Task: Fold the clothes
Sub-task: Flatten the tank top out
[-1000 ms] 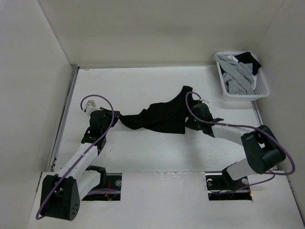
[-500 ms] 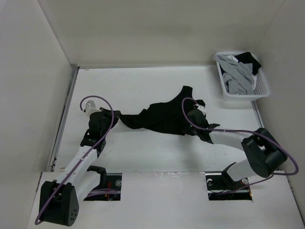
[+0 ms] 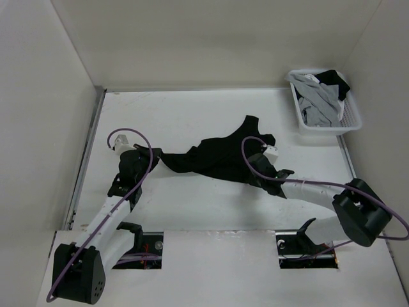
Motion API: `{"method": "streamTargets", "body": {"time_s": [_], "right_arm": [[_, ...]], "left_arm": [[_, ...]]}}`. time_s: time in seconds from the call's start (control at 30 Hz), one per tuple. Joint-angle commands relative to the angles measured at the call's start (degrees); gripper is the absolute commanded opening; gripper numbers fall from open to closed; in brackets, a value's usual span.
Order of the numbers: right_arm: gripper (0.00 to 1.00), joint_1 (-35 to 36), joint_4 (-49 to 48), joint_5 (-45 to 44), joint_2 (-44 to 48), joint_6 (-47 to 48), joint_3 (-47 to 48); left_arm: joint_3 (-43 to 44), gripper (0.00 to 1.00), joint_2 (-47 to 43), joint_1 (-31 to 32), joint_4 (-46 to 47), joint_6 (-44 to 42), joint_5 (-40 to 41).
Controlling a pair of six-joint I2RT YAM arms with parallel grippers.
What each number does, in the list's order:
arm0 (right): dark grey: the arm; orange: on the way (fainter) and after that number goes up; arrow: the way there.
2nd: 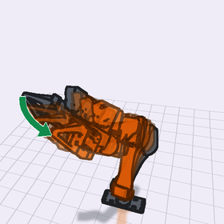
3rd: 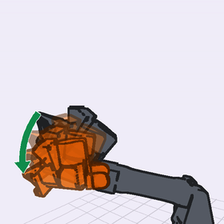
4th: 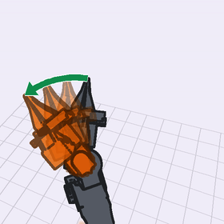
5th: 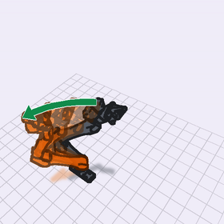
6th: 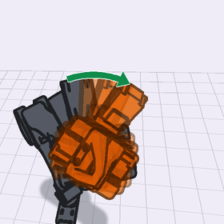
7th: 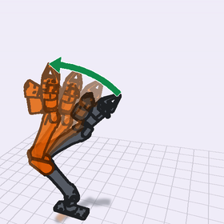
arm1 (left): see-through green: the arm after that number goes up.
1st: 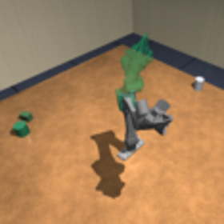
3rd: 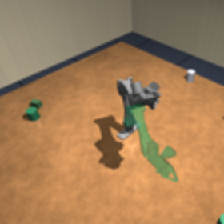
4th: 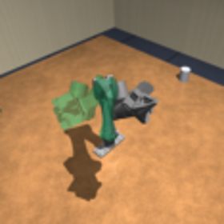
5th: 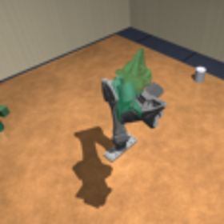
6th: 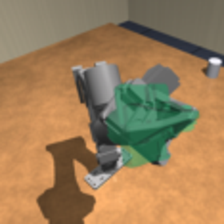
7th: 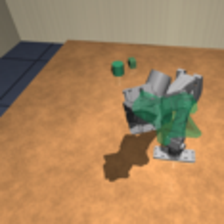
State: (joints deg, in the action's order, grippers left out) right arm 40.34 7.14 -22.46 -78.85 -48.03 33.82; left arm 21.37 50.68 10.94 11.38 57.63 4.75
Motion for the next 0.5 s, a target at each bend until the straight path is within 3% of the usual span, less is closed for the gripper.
{"method": "streamTargets", "body": {"time_s": [0.0, 0.17, 0.47], "right_arm": [[0.40, 1.36, 2.09, -3.65, 2.91, -1.98, 0.11], [0.40, 1.45, 1.13, -0.22, -0.95, -1.98, 0.54], [0.26, 1.63, -0.46, 2.33, -4.12, -4.17, 0.63]], "left_arm": [[-0.10, 0.00, -0.23, 0.26, 3.04, -0.76, -0.10], [-0.27, 0.01, 1.44, 0.26, 4.62, -0.76, -0.36], [-0.45, 0.01, 2.15, 0.00, 5.32, -0.67, -0.71]]}}
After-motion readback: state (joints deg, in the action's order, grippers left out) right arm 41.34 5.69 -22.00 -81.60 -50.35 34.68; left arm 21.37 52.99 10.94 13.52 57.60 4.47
